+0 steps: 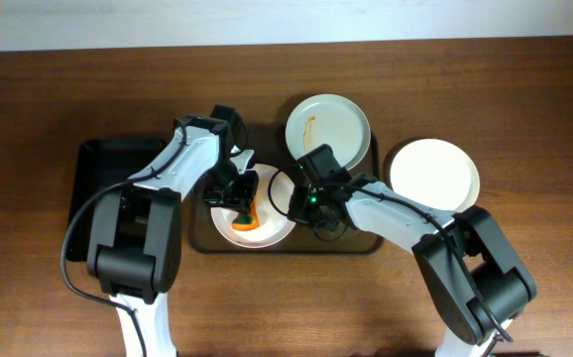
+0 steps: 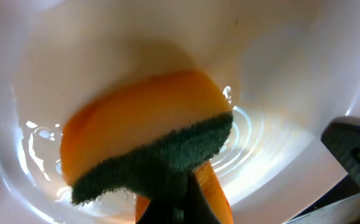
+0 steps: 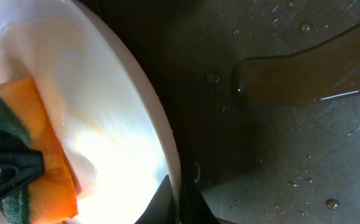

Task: Clean dirty plates on tray and stack at the side
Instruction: 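Hold the front plate with right gripper, scrub it with sponge, then lift the front plate with right gripper and stack it on placed plate, then move the right gripper to the last plate and pull it center, then hold the last plate with right gripper, scrub it with sponge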

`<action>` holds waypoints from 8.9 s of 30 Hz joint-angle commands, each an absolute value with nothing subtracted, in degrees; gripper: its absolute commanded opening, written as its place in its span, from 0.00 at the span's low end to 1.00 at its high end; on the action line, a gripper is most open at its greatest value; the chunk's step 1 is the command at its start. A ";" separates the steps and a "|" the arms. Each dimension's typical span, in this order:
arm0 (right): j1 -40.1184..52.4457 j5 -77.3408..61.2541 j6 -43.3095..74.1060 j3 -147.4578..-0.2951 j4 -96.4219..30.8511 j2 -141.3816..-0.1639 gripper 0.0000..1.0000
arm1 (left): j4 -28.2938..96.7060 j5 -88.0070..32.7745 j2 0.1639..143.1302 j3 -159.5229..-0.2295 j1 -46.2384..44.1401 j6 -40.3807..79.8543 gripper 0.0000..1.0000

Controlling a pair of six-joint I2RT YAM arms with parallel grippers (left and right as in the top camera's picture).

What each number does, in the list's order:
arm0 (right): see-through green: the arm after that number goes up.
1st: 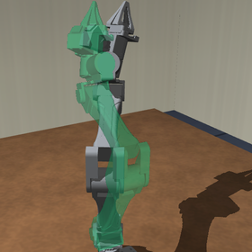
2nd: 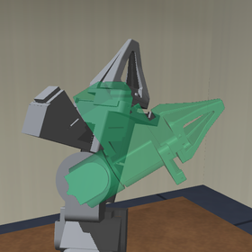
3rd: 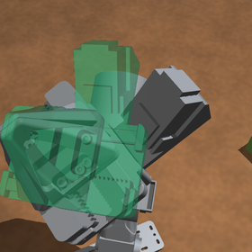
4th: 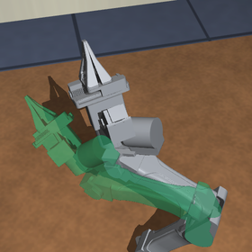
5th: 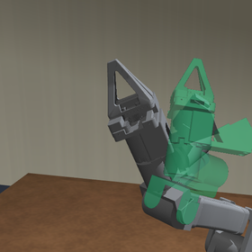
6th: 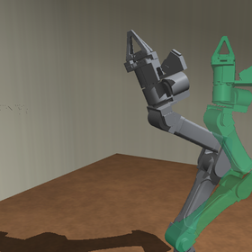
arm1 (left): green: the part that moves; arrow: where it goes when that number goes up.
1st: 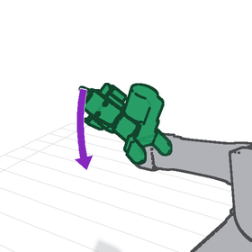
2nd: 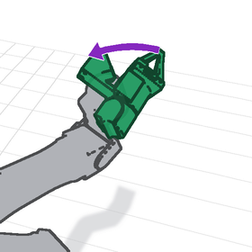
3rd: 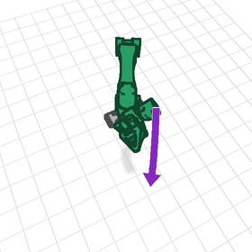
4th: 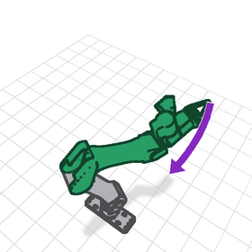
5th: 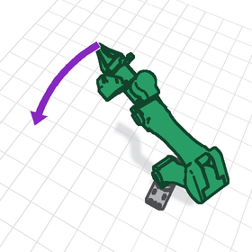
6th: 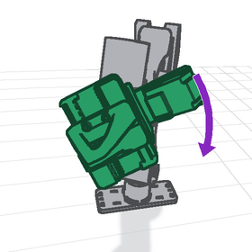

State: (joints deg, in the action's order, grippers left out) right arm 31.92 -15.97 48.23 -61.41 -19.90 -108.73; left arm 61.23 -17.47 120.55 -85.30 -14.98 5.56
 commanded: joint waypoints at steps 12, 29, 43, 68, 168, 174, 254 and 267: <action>31.88 -13.23 48.31 -61.41 -20.27 -110.02 0.29 | 81.25 -7.79 121.91 -120.70 -6.48 4.19 0.00; 30.15 -5.13 39.18 -62.22 -35.27 -91.44 0.04 | 80.16 -7.62 121.93 -120.68 -6.48 4.19 0.00; 39.22 39.27 33.30 -71.70 -55.07 -82.76 0.04 | 80.23 -7.64 121.93 -120.68 -6.48 4.21 0.00; 40.12 40.53 11.38 -71.70 -47.99 -83.29 0.04 | 80.25 -7.64 121.93 -120.68 -6.48 4.23 0.00; 21.39 -24.01 27.92 -77.78 -37.60 -122.63 0.04 | 66.32 -18.22 121.93 -102.19 -11.11 -6.37 0.00; 22.76 -23.99 27.94 -77.78 -36.14 -122.63 0.04 | 58.35 -14.94 121.93 -92.33 -13.43 -4.97 0.00; 35.88 47.90 42.13 -78.35 -72.60 -88.79 0.04 | 79.37 -13.67 121.93 -123.74 -8.14 1.72 0.00; 42.68 79.02 44.01 -79.83 -68.27 -88.42 0.04 | 79.37 -13.67 121.93 -123.74 -8.14 1.89 0.00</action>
